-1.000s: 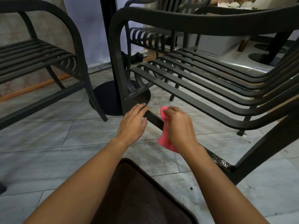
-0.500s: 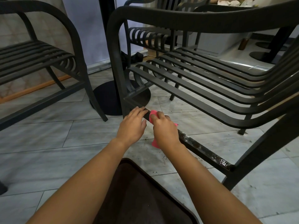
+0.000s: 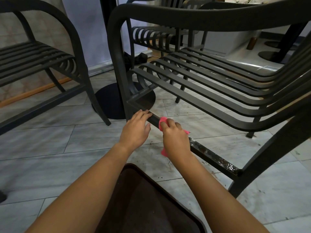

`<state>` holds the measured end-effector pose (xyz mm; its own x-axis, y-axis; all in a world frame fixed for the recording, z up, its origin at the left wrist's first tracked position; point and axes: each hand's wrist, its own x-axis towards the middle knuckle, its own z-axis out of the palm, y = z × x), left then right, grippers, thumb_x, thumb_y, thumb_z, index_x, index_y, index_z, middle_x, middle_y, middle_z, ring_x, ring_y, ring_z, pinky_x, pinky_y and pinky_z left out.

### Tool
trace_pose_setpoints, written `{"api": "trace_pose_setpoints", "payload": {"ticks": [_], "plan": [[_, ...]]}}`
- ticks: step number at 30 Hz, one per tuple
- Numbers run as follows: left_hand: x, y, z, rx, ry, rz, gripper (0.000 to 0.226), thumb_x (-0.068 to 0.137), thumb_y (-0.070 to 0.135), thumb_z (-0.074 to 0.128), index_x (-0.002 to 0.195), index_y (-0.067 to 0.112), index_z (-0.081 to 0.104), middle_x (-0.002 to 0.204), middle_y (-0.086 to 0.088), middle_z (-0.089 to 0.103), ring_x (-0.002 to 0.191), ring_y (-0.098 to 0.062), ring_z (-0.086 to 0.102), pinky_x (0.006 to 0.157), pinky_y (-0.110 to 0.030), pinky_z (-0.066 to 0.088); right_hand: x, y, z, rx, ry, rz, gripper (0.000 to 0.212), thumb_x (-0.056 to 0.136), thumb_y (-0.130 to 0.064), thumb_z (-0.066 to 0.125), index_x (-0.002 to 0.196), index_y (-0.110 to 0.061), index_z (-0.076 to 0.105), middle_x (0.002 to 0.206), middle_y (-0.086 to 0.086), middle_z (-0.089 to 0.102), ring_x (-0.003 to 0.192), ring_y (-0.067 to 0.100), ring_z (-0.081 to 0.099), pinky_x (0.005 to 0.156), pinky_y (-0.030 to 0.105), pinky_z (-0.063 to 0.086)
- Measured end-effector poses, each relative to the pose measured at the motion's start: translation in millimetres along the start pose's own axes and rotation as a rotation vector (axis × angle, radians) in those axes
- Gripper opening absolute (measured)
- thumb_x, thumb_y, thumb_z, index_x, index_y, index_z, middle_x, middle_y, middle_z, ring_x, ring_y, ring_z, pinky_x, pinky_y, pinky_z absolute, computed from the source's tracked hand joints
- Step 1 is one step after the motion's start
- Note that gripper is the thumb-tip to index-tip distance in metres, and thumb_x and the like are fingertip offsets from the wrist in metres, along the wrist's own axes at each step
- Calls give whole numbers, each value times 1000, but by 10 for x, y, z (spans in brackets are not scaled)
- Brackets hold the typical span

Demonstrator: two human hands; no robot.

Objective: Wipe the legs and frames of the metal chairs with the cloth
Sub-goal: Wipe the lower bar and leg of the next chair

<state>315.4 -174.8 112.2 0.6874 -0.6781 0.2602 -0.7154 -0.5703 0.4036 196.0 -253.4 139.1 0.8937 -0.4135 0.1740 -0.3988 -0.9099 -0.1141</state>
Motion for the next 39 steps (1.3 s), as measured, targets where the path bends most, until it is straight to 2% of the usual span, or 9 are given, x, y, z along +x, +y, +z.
{"api": "trace_pose_setpoints", "payload": {"ticks": [11,20,23,26,29,32,36,39], "plan": [[4,11,6,-3,-5,-20,45,96,22,45,140,22,38,150,8,32,142,-10,20,113,-35,24,-95,77,53,3,15,19,64,79,-8,69,135,-7,37,134,14,44,117,30,47,96,38,43],[0,34,0,26,-23,-20,48,95,22,46,141,22,35,151,6,30,143,-12,18,113,-38,25,-129,128,-91,30,-75,24,82,61,-14,83,131,-9,40,130,9,46,111,27,50,91,35,46],[-5,54,-2,38,-29,-19,49,94,22,47,141,20,34,151,4,30,143,-14,19,114,-39,25,-170,148,-178,95,-56,37,73,59,-11,82,123,-11,47,125,5,49,103,25,52,81,35,47],[-36,80,-10,40,-17,7,50,94,21,48,142,18,34,151,1,29,142,-15,20,114,-38,24,-255,220,-235,153,-8,69,60,52,-6,79,105,-15,52,118,1,53,91,24,54,73,32,49],[-100,128,-15,43,16,64,49,94,22,48,142,19,34,150,2,30,139,-15,26,113,-35,25,-343,313,-277,196,44,112,52,47,-5,74,92,-18,51,115,-1,55,82,24,55,68,31,52],[-143,183,-8,35,38,136,45,95,25,47,140,21,38,147,3,34,137,-13,29,112,-33,25,-374,375,-309,196,103,130,52,47,-2,71,95,-16,56,119,0,54,85,27,59,68,30,52],[-154,237,17,47,50,201,41,95,32,47,135,24,45,141,6,42,134,-10,33,109,-31,27,-294,340,-269,187,76,97,60,48,-5,74,104,-15,56,118,3,54,89,28,60,71,32,52],[-164,245,66,57,30,194,41,93,38,49,133,26,48,138,8,45,131,-9,36,107,-29,28,-203,261,-162,171,52,46,57,61,-6,71,114,-14,52,118,4,52,93,28,58,70,32,48]]}}
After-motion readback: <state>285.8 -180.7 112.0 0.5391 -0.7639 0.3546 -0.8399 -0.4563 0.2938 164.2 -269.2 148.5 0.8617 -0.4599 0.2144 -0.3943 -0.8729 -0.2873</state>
